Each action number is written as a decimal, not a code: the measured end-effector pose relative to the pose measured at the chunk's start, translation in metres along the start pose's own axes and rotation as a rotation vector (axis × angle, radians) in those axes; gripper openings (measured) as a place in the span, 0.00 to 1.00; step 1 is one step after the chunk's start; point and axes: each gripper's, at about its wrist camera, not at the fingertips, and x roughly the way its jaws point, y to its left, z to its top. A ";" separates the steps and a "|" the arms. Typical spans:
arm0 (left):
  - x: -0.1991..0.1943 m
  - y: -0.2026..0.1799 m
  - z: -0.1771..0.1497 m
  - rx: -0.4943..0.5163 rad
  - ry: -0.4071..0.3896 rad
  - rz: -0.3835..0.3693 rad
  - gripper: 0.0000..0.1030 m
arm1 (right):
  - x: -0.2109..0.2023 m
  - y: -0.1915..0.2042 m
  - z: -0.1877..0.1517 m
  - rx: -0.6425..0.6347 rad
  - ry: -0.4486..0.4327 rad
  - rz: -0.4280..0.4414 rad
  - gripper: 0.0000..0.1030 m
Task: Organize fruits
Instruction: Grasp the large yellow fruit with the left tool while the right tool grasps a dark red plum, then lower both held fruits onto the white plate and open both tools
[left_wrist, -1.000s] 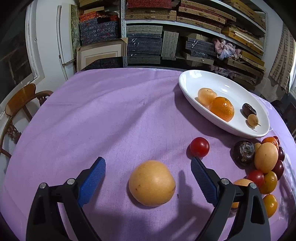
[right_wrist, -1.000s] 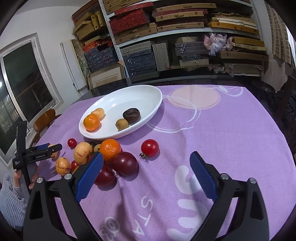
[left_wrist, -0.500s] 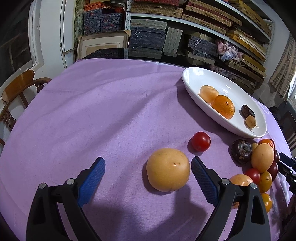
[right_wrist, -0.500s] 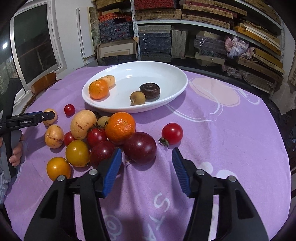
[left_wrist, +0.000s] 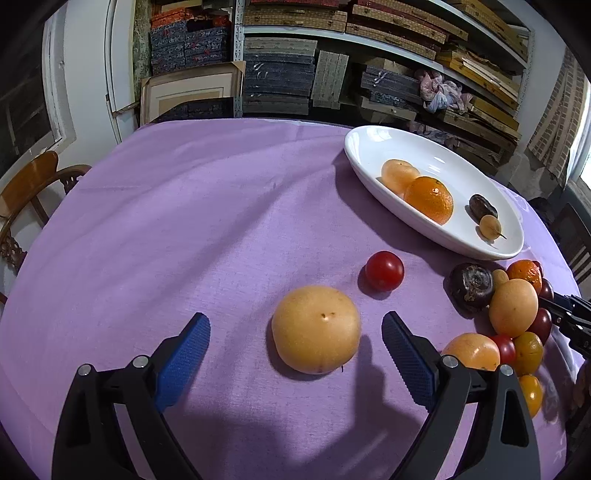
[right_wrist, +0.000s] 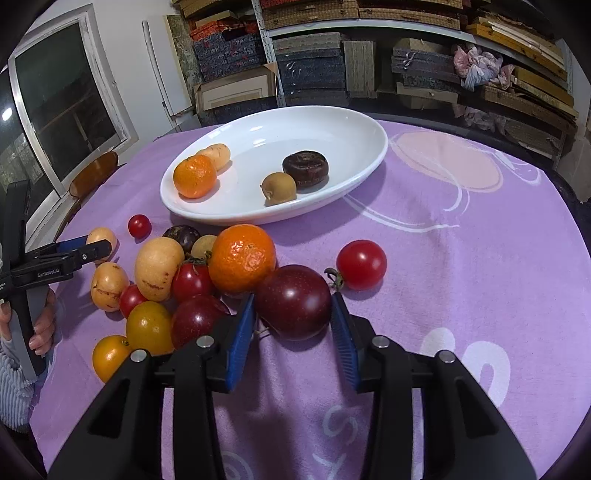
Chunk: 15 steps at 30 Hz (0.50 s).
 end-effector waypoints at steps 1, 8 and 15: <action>-0.001 0.000 0.000 0.003 -0.005 0.001 0.92 | -0.001 0.001 -0.001 -0.005 -0.001 -0.006 0.39; -0.001 0.001 0.001 0.004 -0.016 -0.001 0.80 | -0.014 -0.007 -0.008 0.016 -0.022 -0.023 0.39; 0.003 -0.001 -0.001 0.009 0.007 -0.029 0.50 | -0.017 -0.011 -0.010 0.024 -0.027 -0.025 0.39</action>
